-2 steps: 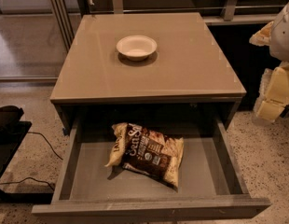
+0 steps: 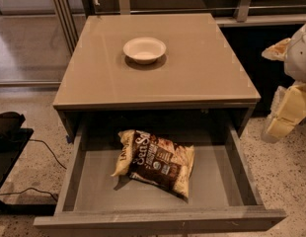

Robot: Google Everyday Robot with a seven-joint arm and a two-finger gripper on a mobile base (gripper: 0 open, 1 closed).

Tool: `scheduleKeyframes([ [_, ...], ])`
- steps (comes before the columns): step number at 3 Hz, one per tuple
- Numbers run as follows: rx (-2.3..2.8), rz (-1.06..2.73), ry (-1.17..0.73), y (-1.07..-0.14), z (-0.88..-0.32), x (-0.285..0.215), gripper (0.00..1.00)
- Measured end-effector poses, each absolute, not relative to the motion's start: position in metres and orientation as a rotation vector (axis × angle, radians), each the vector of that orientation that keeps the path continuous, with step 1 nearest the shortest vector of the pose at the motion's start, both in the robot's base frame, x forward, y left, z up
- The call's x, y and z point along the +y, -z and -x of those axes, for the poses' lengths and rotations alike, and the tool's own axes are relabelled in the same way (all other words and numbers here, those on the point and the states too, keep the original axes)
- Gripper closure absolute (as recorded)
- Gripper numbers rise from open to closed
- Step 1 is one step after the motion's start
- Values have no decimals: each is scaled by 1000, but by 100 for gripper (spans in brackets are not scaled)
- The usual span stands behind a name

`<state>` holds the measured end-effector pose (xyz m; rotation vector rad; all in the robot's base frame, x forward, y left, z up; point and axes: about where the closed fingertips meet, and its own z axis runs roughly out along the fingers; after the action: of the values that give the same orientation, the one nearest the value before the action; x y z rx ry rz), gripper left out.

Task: Pick brown chip bag from top drawer and place on counter

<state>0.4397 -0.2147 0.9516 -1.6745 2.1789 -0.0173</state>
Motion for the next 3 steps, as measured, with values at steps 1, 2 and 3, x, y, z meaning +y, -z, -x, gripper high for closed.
scheduleKeyframes([
  [1,2106,1569,-59,-931,-447,-210,0],
  [2,2106,1569,-59,-931,-447,-210,0],
  [3,2121,1553,-100,-923,-449,-203,0],
])
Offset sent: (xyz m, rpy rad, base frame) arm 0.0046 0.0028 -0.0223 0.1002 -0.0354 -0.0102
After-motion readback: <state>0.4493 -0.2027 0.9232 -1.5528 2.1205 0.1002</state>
